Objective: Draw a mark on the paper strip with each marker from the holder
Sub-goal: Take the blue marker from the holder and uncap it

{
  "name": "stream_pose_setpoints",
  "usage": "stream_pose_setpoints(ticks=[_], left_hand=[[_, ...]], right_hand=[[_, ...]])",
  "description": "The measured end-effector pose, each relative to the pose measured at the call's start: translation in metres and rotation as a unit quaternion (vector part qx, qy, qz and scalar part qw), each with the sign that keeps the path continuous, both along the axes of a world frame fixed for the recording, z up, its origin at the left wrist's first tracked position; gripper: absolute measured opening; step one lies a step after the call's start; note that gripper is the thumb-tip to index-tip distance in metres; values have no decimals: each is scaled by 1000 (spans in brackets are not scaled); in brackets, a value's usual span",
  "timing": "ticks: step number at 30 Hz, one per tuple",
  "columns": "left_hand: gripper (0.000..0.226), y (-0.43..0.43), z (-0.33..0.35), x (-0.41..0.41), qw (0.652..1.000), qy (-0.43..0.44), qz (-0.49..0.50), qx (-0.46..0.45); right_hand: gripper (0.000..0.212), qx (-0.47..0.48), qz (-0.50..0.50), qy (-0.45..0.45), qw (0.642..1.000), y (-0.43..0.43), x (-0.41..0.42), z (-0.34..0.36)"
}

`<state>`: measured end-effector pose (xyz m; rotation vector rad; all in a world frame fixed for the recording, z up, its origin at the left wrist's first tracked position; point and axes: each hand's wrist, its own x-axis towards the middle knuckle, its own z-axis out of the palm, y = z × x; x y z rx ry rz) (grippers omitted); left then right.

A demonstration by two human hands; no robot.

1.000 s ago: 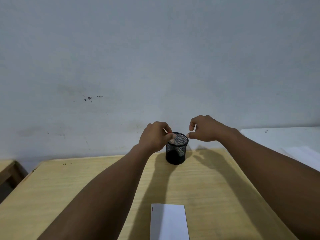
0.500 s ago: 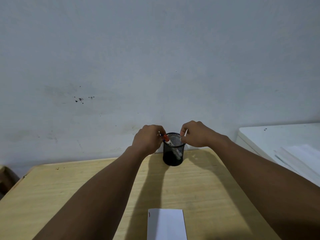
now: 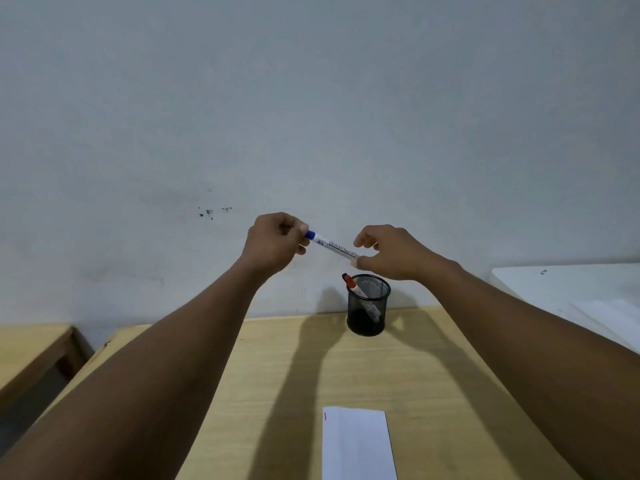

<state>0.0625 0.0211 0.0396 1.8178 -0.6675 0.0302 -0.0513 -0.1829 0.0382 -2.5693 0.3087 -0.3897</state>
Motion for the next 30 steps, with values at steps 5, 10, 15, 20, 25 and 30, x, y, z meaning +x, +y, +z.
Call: stream_pose_setpoints(ticks=[5,10,15,20,25,30], left_hand=[[15,47,4,-12,979,158,-48,-119],[28,76,-34,-23,955,262,-36,-132],[31,74,-72,-44,932,333,-35,-141],[36,66,-93,-57,921,369,-62,-108],[36,80,-113,-48,915,359,35,-181],[42,123,-152,-38,983,103,68,135]], right_hand=[[28,55,47,-19,997,34,-6,19],[21,345,100,-60,931,68,-25,24],[13,424,74,-36,902,95,-34,-8],[8,448,63,-9,892,107,-37,-37],[23,459,61,-34,886,85,-46,-33],[22,418,23,36,907,51,-66,-30]])
